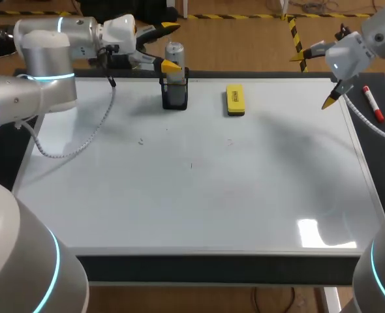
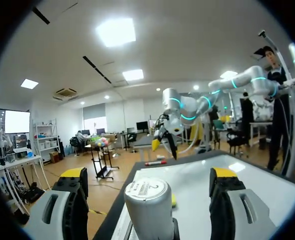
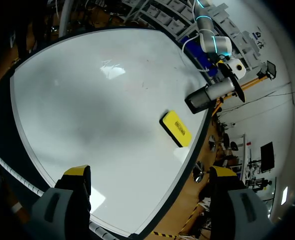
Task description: Pick up the inspection probe, press it on each red-marked spot on the whiteboard one by one, put down the probe, pick up the eraser, and wipe off all the red marks.
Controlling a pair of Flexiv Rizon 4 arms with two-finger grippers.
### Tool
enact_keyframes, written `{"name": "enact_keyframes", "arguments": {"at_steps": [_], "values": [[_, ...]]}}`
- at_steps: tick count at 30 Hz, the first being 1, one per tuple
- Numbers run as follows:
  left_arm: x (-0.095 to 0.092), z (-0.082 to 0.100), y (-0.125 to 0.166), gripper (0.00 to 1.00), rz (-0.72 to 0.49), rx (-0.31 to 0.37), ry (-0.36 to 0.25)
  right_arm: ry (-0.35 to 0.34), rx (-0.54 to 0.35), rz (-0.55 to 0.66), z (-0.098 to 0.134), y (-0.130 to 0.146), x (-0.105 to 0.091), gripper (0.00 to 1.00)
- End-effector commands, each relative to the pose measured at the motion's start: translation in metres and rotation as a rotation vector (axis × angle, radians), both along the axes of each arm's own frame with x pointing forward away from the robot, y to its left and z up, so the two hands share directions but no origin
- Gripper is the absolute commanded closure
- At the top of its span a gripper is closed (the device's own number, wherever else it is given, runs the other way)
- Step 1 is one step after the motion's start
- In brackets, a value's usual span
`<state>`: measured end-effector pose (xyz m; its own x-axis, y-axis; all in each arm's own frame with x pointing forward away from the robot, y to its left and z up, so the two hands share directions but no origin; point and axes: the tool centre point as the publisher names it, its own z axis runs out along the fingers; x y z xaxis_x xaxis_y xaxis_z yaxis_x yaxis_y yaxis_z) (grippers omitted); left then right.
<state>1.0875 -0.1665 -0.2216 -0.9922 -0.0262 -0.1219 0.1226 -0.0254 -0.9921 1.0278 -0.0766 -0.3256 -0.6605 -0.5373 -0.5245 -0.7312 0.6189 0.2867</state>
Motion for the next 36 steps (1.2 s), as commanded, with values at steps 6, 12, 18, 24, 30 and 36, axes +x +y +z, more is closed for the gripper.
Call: {"name": "enact_keyframes", "arguments": {"at_steps": [6, 12, 18, 24, 30, 36], "values": [[-0.032, 0.03, 0.016, 0.0, 0.095, 0.024, -0.038, 0.0, -0.004, 0.002, 0.001, 0.0, 0.0, 0.0], [-0.054, 0.035, 0.028, 0.0, 0.165, 0.034, -0.041, 0.0, -0.004, 0.002, 0.001, 0.0, 0.0, 0.0], [-0.075, 0.03, 0.038, 0.0, 0.232, 0.044, -0.023, 0.0, -0.004, 0.002, 0.001, 0.0, 0.0, 0.0], [-0.098, 0.021, 0.047, 0.0, 0.289, 0.073, -0.004, 0.0, -0.004, 0.002, 0.001, 0.0, 0.0, 0.0], [-0.116, 0.014, 0.058, 0.0, 0.339, 0.084, 0.015, 0.0, -0.004, 0.002, 0.001, 0.0, 0.0, 0.0], [-0.133, 0.007, 0.065, 0.0, 0.387, 0.095, 0.04, 0.0, -0.004, 0.002, 0.001, 0.0, 0.0, 0.0]]}}
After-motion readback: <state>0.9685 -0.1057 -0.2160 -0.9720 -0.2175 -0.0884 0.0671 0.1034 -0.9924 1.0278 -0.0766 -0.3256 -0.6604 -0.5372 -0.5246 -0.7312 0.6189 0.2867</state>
